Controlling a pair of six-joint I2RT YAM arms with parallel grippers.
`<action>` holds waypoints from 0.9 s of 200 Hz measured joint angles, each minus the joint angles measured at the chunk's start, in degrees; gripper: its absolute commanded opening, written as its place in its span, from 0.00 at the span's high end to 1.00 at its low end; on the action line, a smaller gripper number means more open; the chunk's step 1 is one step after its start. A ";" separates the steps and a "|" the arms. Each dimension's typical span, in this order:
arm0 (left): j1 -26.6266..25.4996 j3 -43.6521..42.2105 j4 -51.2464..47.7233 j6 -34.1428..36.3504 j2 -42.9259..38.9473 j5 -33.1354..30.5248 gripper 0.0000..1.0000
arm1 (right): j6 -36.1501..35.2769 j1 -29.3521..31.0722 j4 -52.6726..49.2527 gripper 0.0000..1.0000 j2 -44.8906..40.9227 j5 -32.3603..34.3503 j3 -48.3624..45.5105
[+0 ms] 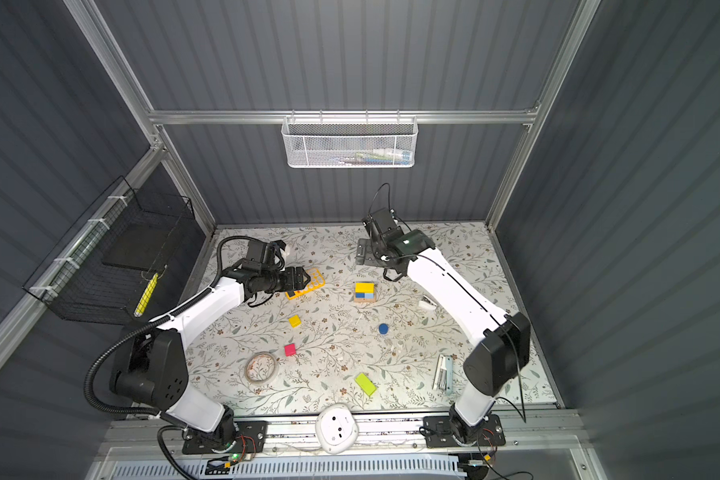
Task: Build the wood block tower
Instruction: 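Open and raise the right gripper while the left gripper moves toward the pink cube, then lower the left gripper over the pink cube near the tape roll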
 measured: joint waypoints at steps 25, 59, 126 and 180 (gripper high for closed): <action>0.00 1.92 -3.54 -0.17 1.60 -2.05 0.20 | -0.31 -1.62 6.19 0.01 -6.69 1.64 -6.58; -0.11 2.67 -7.72 -0.87 2.19 -3.89 0.22 | -0.33 -3.67 15.78 0.01 -15.74 3.69 -15.19; -8.83 5.38 -18.78 -1.75 5.11 -11.89 0.20 | 0.07 -6.05 31.47 0.01 -31.89 6.93 -31.21; -12.07 5.09 -26.29 -4.76 4.07 -15.17 0.20 | 2.25 -8.44 33.57 0.01 -36.81 7.56 -38.73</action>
